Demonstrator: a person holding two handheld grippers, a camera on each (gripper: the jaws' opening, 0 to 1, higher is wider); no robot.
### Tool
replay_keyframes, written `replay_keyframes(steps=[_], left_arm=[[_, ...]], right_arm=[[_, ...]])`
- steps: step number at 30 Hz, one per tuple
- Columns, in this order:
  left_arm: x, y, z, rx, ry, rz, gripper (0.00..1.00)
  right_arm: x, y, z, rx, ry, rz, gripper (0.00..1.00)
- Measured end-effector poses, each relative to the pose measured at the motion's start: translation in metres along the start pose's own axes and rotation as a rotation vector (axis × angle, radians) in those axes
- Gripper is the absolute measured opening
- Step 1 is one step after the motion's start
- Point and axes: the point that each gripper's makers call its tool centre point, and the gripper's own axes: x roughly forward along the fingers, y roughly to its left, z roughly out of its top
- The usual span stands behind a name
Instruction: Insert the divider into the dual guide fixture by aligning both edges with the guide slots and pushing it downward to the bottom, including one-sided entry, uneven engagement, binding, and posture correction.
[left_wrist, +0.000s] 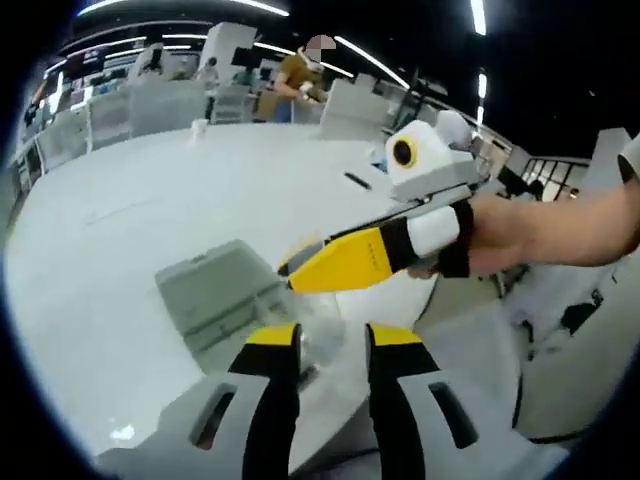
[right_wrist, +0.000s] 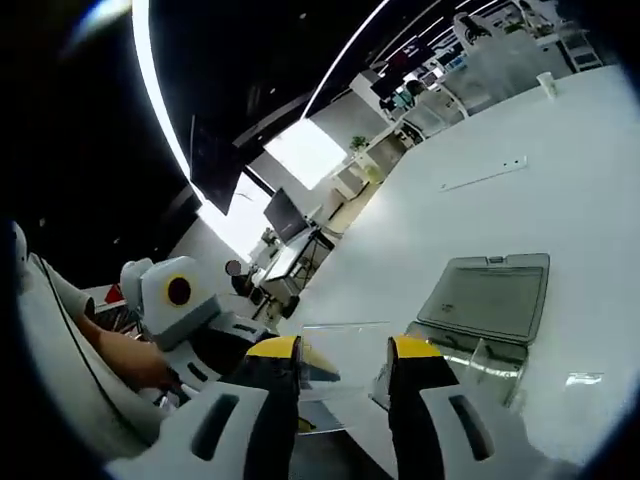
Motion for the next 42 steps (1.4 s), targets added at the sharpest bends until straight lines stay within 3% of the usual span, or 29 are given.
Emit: replay_keyframes(steps=[5, 13, 27, 42], left_arm=[[0.003, 0.005, -0.003, 0.016, 0.029, 0.063, 0.21], [0.007, 0.011, -0.007, 0.028, 0.066, 0.119, 0.15], [0.013, 0.022, -0.017, 0.002, 0.121, 0.159, 0.08], [0.015, 0.027, -0.022, 0.007, 0.146, 0.181, 0.05]], right_arm=[[0.003, -0.008, -0.004, 0.031, 0.005, -0.058, 0.30], [0.005, -0.010, -0.006, 0.053, 0.004, -0.090, 0.30], [0.014, -0.020, -0.013, 0.095, 0.035, -0.183, 0.30], [0.018, -0.027, -0.022, 0.145, 0.065, -0.237, 0.30]])
